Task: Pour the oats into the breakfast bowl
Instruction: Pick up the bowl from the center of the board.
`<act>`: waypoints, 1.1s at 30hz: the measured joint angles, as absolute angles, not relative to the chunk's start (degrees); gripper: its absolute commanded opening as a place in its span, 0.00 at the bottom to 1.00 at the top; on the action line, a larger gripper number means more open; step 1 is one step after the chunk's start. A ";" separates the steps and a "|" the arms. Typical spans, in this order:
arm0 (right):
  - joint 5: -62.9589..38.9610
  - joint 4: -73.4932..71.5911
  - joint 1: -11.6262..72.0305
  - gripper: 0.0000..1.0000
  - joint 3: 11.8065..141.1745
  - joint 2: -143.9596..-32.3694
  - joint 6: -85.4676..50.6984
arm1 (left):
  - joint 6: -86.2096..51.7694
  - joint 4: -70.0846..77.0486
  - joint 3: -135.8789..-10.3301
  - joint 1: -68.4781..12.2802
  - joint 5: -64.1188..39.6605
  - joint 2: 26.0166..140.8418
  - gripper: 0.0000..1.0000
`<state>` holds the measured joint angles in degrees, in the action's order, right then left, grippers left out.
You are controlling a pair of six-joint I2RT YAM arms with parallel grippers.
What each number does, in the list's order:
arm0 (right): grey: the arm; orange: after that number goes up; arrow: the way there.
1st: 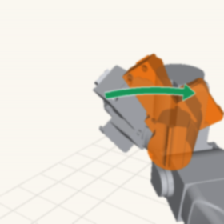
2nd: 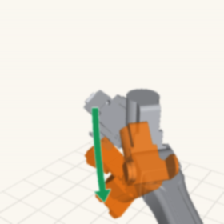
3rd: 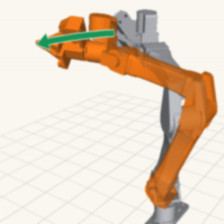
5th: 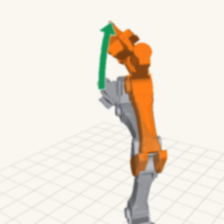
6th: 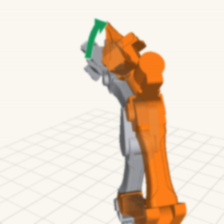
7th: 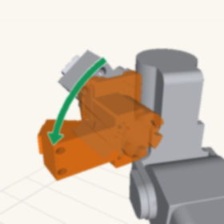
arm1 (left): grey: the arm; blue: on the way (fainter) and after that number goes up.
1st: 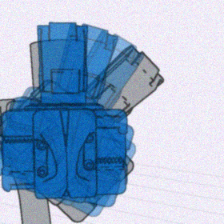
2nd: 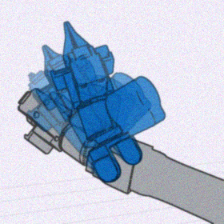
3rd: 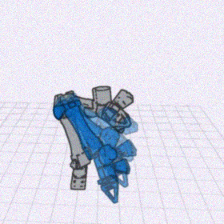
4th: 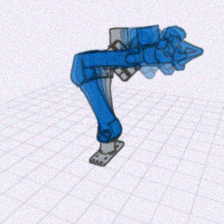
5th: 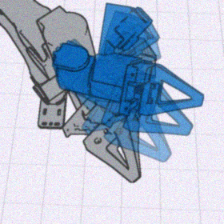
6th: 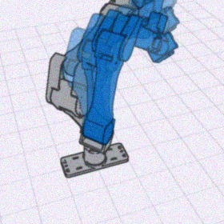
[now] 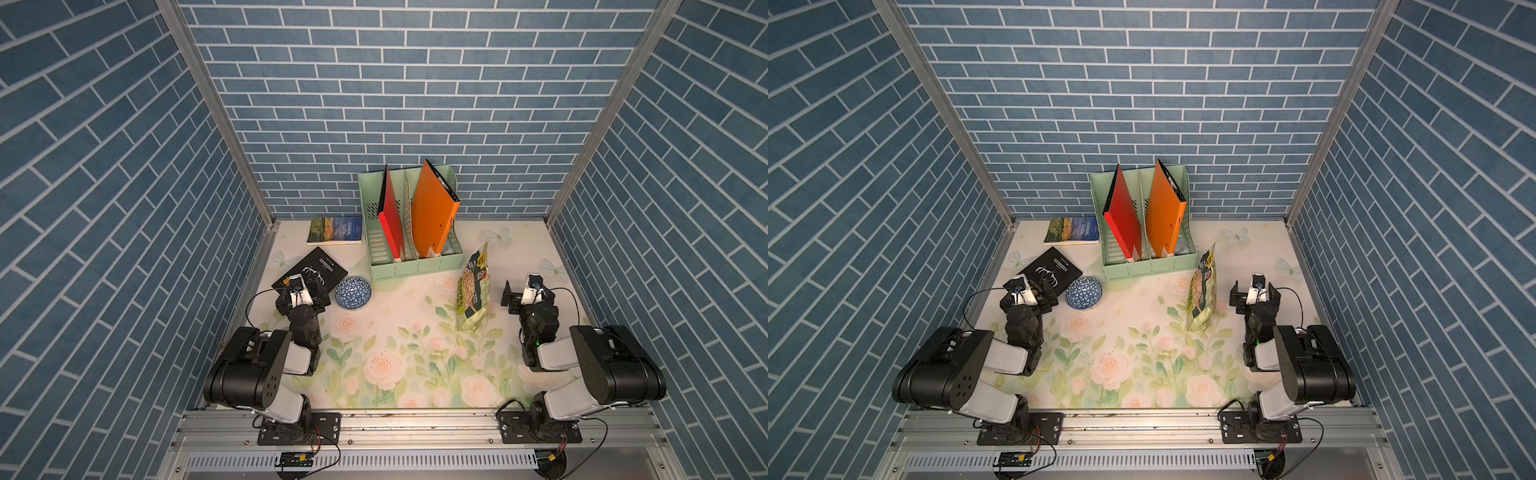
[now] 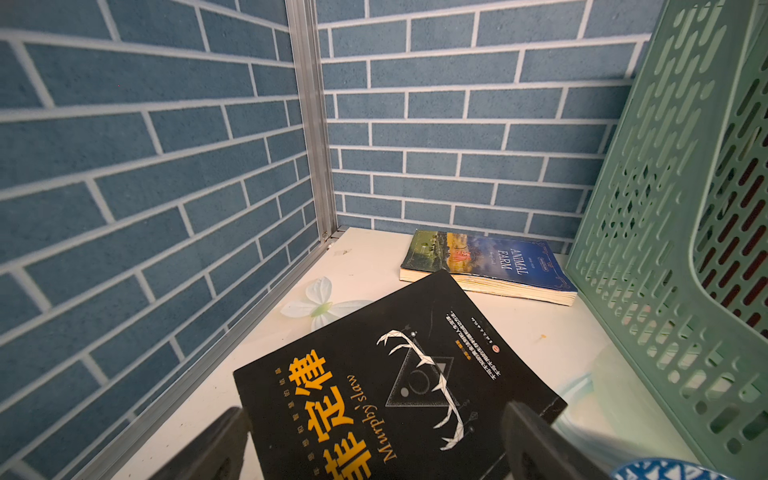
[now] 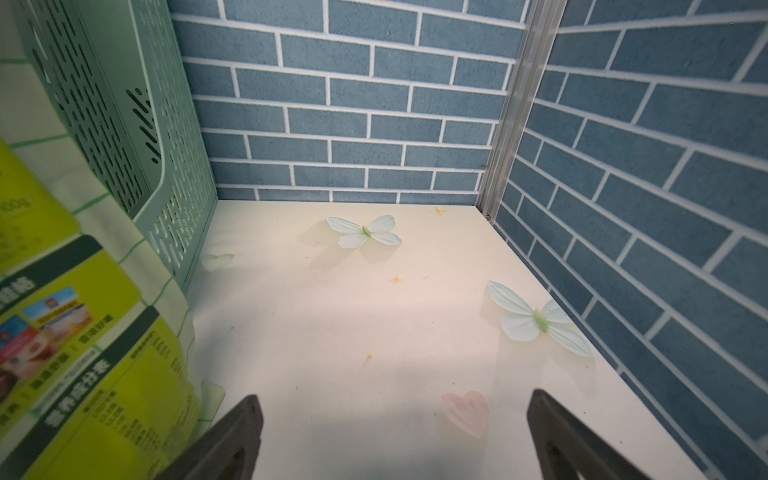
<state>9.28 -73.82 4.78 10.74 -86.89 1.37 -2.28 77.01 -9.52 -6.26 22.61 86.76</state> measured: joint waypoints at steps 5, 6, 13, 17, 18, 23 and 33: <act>10.96 -54.02 4.86 1.00 19.07 -76.62 -0.64 | -2.15 81.08 -6.37 -6.42 23.11 84.97 1.00; 11.31 -50.59 4.86 1.00 21.30 -74.43 -1.72 | -2.07 81.12 -5.67 -6.68 23.81 84.16 1.00; 15.90 -29.04 4.91 1.00 25.36 -61.78 -15.75 | -9.63 48.27 -25.63 -8.84 35.46 68.99 1.00; 17.41 -19.46 4.67 1.00 24.12 -55.86 -23.90 | -17.80 33.58 -35.73 -8.84 32.84 64.75 1.00; 17.47 -17.74 4.58 1.00 24.05 -54.50 -25.15 | -19.31 31.27 -36.45 -8.69 30.94 64.10 1.00; 17.37 -8.67 4.47 1.00 25.32 -49.21 -28.40 | -25.63 15.84 -40.80 -8.16 18.72 64.10 0.98; 10.26 5.80 4.45 1.00 34.02 -51.66 -28.51 | -34.79 0.73 -41.50 -8.16 5.78 67.85 0.89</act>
<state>10.26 5.80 4.45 34.02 -51.66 -28.51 -34.79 0.73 -41.50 -8.16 5.78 67.85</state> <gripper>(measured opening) 0.996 0.909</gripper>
